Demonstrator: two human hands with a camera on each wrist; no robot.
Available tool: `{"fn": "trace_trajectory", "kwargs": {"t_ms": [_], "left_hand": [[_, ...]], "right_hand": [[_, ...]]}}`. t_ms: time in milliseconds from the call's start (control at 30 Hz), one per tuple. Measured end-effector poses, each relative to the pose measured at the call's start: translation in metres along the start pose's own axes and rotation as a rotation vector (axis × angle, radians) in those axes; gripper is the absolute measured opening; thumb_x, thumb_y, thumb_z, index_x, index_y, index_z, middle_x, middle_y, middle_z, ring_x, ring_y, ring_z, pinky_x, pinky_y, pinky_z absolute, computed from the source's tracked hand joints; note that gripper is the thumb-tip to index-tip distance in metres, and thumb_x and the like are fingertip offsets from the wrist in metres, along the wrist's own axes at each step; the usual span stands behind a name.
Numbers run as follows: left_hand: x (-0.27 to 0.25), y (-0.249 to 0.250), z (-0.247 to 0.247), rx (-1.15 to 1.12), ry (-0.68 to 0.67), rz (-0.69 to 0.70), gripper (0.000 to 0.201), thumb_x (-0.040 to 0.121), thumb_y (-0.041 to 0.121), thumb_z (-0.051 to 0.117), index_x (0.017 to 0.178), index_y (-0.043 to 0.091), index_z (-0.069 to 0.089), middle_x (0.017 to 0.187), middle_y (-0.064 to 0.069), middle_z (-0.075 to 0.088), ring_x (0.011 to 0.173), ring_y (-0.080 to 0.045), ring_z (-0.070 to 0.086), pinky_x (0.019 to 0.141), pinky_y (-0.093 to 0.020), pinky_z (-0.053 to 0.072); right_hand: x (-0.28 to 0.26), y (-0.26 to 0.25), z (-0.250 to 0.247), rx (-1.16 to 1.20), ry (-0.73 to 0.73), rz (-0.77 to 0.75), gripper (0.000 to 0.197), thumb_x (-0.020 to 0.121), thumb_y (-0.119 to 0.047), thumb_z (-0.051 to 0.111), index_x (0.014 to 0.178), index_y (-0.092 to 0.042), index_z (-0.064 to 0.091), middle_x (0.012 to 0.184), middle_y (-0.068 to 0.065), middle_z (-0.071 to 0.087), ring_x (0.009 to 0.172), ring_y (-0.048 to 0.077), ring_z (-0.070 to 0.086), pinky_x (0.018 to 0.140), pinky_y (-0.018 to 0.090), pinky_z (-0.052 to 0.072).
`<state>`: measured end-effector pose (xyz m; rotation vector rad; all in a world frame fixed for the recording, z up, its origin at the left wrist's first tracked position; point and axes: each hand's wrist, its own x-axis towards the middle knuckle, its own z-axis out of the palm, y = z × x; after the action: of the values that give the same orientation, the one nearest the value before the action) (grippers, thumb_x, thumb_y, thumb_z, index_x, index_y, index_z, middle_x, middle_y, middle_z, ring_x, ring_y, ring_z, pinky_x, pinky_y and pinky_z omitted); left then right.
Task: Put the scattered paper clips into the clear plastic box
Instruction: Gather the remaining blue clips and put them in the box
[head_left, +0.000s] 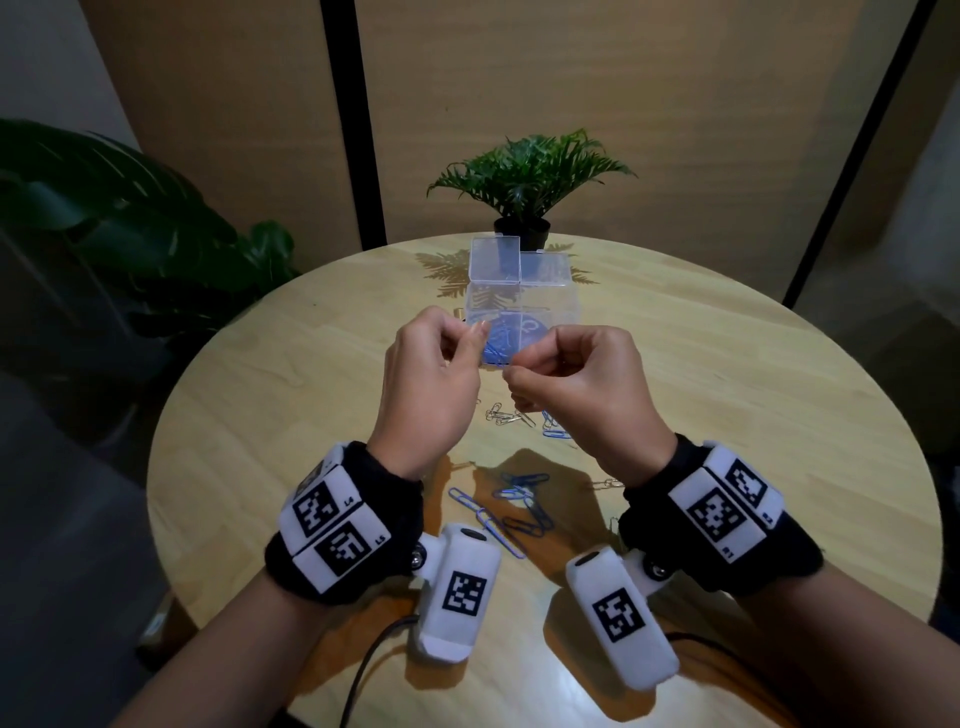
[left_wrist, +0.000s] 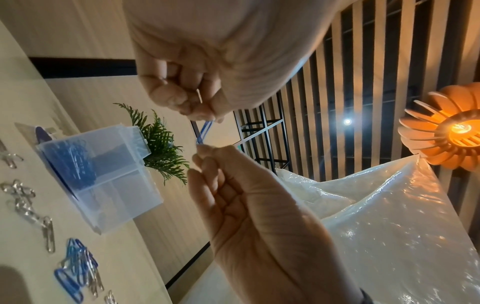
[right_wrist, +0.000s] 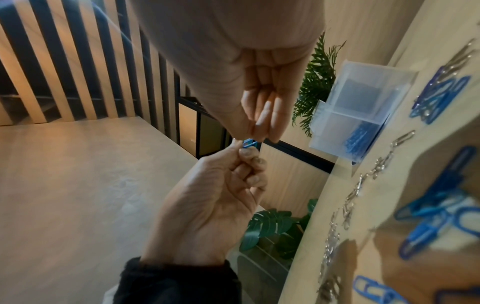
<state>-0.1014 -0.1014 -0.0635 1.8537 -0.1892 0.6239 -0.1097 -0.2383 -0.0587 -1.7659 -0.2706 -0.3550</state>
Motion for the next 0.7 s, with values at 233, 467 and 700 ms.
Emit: {"fn": "trace_trajectory", "kwargs": {"t_ms": [233, 467, 700], "left_hand": [[0.004, 0.008, -0.014, -0.161, -0.101, -0.080, 0.029, 0.093, 0.030, 0.056, 0.072, 0.009, 0.054, 0.067, -0.007, 0.051, 0.058, -0.018, 0.045, 0.054, -0.028, 0.040], [0.004, 0.018, -0.022, -0.300, -0.323, -0.170, 0.033, 0.095, 0.028, 0.051, 0.080, 0.001, 0.060, 0.077, -0.013, 0.052, 0.073, -0.012, 0.047, 0.050, -0.020, 0.042], [-0.002, 0.022, -0.039, -0.317, -0.453, -0.162, 0.027, 0.092, 0.019, 0.053, 0.068, 0.008, 0.058, 0.070, -0.007, 0.048, 0.061, -0.006, 0.045, 0.053, -0.016, 0.042]], "right_hand": [[0.003, -0.010, -0.019, 0.002, -0.095, -0.029, 0.006, 0.082, -0.009, 0.070, 0.086, -0.009, 0.075, 0.070, 0.005, 0.071, 0.061, 0.013, 0.065, 0.067, 0.028, 0.056], [-0.008, -0.030, -0.028, -0.396, -0.152, -0.527, 0.010, 0.081, -0.015, 0.072, 0.090, -0.012, 0.077, 0.070, 0.001, 0.066, 0.060, 0.012, 0.061, 0.061, 0.030, 0.056], [0.002, -0.030, -0.042, -0.553, -0.071, -0.679, 0.011, 0.087, -0.015, 0.066, 0.083, -0.008, 0.074, 0.071, 0.004, 0.066, 0.061, 0.016, 0.061, 0.061, 0.031, 0.054]]}}
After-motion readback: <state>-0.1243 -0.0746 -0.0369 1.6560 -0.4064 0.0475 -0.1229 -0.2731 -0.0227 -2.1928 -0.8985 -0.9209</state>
